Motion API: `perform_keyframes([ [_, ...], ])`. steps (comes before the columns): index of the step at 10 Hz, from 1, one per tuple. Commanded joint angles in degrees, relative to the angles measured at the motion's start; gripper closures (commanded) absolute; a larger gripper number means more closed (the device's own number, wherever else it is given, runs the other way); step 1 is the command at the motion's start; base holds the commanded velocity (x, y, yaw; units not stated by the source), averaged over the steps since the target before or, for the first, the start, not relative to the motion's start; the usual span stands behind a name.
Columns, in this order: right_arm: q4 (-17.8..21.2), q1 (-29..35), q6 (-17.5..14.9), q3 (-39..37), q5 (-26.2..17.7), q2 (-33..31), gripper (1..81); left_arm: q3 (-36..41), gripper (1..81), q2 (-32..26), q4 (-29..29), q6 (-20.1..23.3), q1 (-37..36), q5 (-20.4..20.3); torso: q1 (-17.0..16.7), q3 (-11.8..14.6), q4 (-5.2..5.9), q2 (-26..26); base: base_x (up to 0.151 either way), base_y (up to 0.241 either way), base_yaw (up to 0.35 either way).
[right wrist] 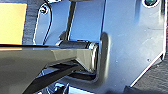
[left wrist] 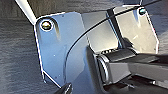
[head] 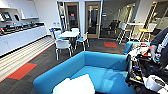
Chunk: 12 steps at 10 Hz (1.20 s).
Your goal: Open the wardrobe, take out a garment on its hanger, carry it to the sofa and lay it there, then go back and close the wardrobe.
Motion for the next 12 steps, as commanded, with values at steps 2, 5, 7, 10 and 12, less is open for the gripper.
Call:
perform_keyframes([
  [2, -0.17, 1.57, -0.12, 0.32, -3.47, 0.54, 1.0, 0.23, 1.0, -0.19, 0.41, 0.41, -2.43, 2.93, 0.07, 0.00, 0.00, 0.00, -0.096, 0.000, 0.000],
  [5, -0.17, 1.57, -0.12, 0.32, -3.47, 0.62, 1.0, 0.23, 1.0, -0.10, 0.50, 0.41, -2.43, 2.93, 0.07, 0.00, 0.00, 0.00, -0.085, 0.000, 0.000],
  [7, -0.18, 1.48, -0.12, 0.32, -3.39, 0.54, 1.0, 0.23, 1.0, -0.10, 0.50, 0.49, -2.43, 2.93, 0.07, 0.00, 0.00, 0.00, -0.077, 0.000, 0.000],
  [10, -0.17, 1.48, -0.12, 0.15, -3.47, 0.62, 1.0, 0.23, 1.0, -0.10, 0.50, 0.50, -2.34, 2.93, 0.07, 0.02, 0.00, -0.02, -0.049, 0.000, 0.000],
  [12, -0.17, 1.48, -0.12, 0.24, -3.47, 0.62, 1.0, 0.23, 1.0, -0.10, 0.50, 0.58, -2.26, 2.93, 0.07, 0.02, -0.02, -0.05, 0.000, 0.000, 0.000],
])
